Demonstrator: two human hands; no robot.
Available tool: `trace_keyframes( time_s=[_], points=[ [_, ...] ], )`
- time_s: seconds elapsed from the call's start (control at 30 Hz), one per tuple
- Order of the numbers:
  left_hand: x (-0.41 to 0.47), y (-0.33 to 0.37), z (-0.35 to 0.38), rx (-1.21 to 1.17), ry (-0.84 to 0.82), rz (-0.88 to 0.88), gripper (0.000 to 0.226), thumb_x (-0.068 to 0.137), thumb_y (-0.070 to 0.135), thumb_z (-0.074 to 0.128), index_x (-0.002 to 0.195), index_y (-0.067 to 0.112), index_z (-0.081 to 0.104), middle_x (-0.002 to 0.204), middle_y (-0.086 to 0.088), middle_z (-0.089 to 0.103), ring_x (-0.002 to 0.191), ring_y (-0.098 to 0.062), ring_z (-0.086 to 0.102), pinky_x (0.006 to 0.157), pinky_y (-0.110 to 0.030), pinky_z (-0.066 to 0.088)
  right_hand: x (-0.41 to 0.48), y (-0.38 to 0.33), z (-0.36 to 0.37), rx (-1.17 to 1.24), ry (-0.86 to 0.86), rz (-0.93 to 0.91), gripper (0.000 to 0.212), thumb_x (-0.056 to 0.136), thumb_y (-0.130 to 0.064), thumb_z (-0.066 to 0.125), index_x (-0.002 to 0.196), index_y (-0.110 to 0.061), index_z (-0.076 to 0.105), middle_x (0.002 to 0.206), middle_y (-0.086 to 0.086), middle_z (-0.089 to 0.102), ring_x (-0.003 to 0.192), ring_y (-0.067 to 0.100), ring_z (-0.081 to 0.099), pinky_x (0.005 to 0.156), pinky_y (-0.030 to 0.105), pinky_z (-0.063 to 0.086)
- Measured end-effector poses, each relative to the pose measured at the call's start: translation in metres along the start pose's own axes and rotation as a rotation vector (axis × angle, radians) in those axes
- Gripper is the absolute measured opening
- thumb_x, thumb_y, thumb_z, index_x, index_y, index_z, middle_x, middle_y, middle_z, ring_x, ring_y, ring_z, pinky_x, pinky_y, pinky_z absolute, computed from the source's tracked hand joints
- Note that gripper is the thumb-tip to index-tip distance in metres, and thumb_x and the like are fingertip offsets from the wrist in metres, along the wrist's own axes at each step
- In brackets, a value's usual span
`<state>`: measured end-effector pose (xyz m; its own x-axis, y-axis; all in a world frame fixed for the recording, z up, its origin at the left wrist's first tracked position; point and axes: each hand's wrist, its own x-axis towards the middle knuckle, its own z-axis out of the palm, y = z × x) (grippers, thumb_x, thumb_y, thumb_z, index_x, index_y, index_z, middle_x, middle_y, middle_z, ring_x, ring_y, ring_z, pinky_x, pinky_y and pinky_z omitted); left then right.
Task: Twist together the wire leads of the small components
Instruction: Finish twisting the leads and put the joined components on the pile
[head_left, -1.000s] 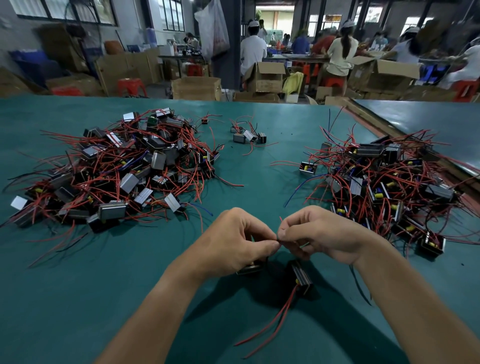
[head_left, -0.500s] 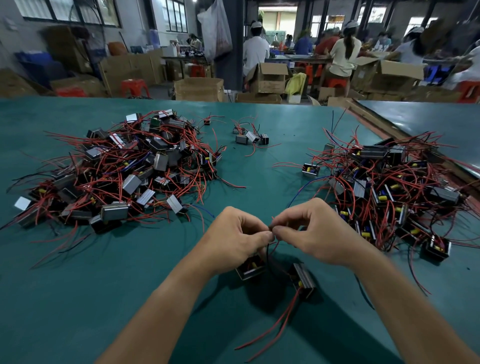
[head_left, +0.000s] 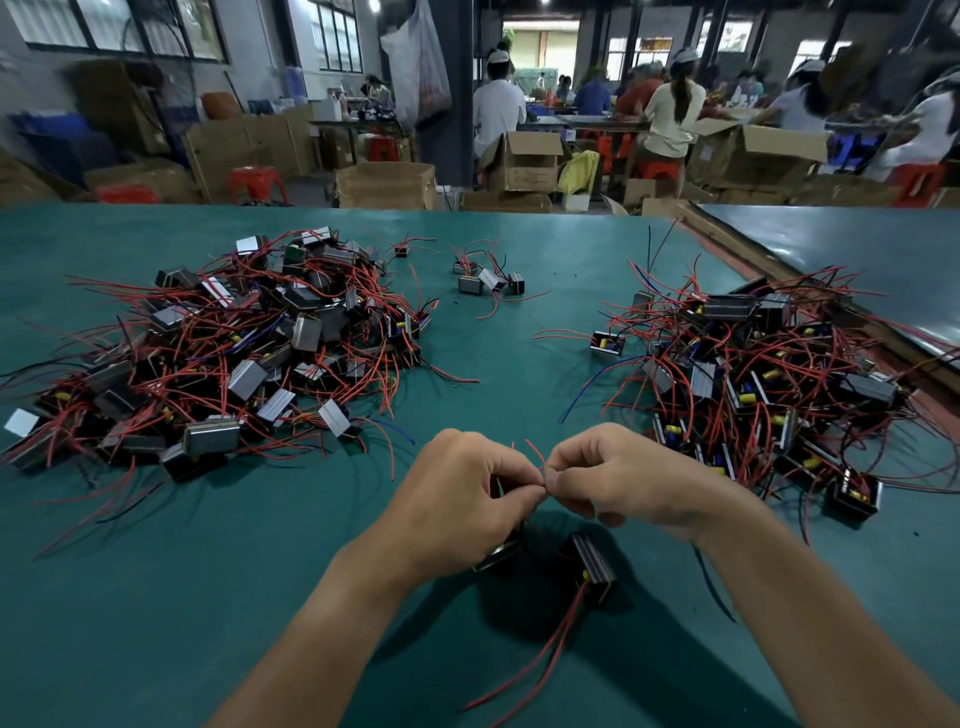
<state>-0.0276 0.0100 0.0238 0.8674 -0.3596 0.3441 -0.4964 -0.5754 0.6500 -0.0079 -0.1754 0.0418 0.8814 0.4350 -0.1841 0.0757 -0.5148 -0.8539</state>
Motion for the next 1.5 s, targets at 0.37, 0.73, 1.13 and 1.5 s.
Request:
trace_keyframes(
  time_s=[0.37,0.73,1.13,1.5],
  points=[
    [0.0018,-0.006,-0.0006,-0.052,-0.019,-0.07,0.008,0.082,0.025,0.072,0.076,0.022,0.077,0.059,0.011,0.068,0.049,0.002,0.055,0.052,-0.018,0.042,0.0017,0.0024,-0.0007,-0.096,0.056,-0.169,0.016,0.092,-0.007,0.063,0.077,-0.012,0.065,0.061,-0.005,0.065,0.057,0.009,0.054,0.051,0.014,0.04],
    [0.0038,-0.0068,-0.0012,-0.091,-0.03,-0.121,0.014,0.084,0.023,0.073,0.071,0.02,0.075,0.057,0.009,0.068,0.048,0.0,0.055,0.051,-0.02,0.043,0.0014,0.0011,-0.0003,-0.183,0.135,-0.252,0.015,0.089,-0.008,0.066,0.076,-0.016,0.069,0.063,0.005,0.064,0.059,0.013,0.051,0.064,0.045,0.049],
    [0.0019,-0.005,0.0001,-0.023,-0.008,-0.018,0.007,0.08,0.026,0.074,0.075,0.02,0.075,0.061,0.011,0.069,0.049,0.003,0.054,0.052,-0.014,0.04,-0.0036,-0.0025,-0.0031,-0.126,-0.002,-0.104,0.024,0.095,-0.014,0.06,0.072,-0.013,0.066,0.057,-0.008,0.062,0.053,0.007,0.05,0.05,0.015,0.039],
    [0.0027,-0.002,0.0001,0.015,-0.007,-0.02,0.009,0.083,0.025,0.072,0.075,0.021,0.075,0.057,0.013,0.063,0.049,0.004,0.049,0.054,-0.017,0.039,-0.0058,-0.0064,-0.005,-0.021,-0.022,-0.025,0.027,0.094,-0.011,0.061,0.068,-0.014,0.064,0.056,-0.006,0.059,0.05,0.006,0.048,0.044,0.017,0.034]
  ],
)
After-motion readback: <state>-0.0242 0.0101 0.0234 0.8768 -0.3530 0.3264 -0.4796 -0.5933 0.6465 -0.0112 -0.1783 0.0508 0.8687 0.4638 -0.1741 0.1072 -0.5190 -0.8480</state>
